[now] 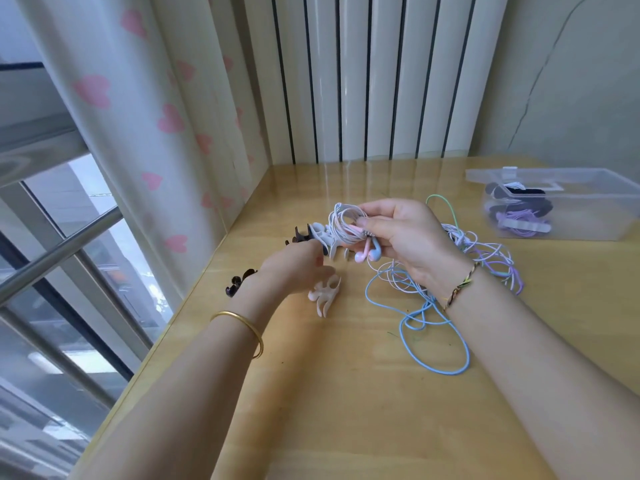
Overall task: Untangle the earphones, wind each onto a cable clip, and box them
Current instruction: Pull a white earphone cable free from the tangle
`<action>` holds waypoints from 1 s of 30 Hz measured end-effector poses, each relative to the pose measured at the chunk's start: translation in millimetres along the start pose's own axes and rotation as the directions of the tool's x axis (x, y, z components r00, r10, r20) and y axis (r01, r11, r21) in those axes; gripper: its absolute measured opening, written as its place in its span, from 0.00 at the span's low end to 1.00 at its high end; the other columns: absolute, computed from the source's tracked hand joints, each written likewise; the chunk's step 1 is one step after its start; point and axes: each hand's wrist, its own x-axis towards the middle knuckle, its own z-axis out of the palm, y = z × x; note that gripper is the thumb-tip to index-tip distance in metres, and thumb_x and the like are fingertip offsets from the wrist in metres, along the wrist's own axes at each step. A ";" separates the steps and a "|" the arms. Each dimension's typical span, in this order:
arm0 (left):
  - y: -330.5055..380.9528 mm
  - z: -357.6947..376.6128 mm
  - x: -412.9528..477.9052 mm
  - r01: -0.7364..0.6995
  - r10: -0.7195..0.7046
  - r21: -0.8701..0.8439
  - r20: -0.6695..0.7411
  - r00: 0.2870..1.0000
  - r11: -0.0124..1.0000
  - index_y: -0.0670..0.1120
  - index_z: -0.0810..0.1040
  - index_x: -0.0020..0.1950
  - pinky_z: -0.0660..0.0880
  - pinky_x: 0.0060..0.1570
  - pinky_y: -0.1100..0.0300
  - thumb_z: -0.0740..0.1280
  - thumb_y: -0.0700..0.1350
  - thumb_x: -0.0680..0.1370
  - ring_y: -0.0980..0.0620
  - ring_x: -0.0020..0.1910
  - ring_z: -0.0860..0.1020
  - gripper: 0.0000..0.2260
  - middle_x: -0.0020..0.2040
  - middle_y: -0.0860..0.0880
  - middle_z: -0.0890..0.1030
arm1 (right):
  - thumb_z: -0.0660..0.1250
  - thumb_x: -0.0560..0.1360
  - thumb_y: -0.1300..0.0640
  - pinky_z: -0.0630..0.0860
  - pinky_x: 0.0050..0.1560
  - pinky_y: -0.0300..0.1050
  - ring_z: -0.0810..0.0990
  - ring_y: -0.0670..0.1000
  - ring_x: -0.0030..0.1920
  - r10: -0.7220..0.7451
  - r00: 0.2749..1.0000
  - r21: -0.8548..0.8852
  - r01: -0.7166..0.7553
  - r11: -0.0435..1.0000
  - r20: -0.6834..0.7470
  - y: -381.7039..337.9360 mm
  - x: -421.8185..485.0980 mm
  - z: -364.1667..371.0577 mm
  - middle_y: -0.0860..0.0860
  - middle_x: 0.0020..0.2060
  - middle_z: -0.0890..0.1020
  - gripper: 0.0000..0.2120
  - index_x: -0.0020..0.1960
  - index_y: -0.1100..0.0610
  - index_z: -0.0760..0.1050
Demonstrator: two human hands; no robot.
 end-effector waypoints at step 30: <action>24.1 -29.1 -17.5 -0.320 0.266 -0.433 -0.183 0.946 0.843 0.46 0.72 0.43 0.67 0.31 0.65 0.76 0.40 0.70 0.53 0.35 0.75 0.13 0.40 0.48 0.75 | 0.64 0.76 0.69 0.78 0.32 0.47 0.71 0.51 0.21 -0.015 1.000 0.073 0.016 0.997 -0.011 -7.9 -11.4 -30.4 0.58 0.32 0.81 0.09 0.45 0.59 0.79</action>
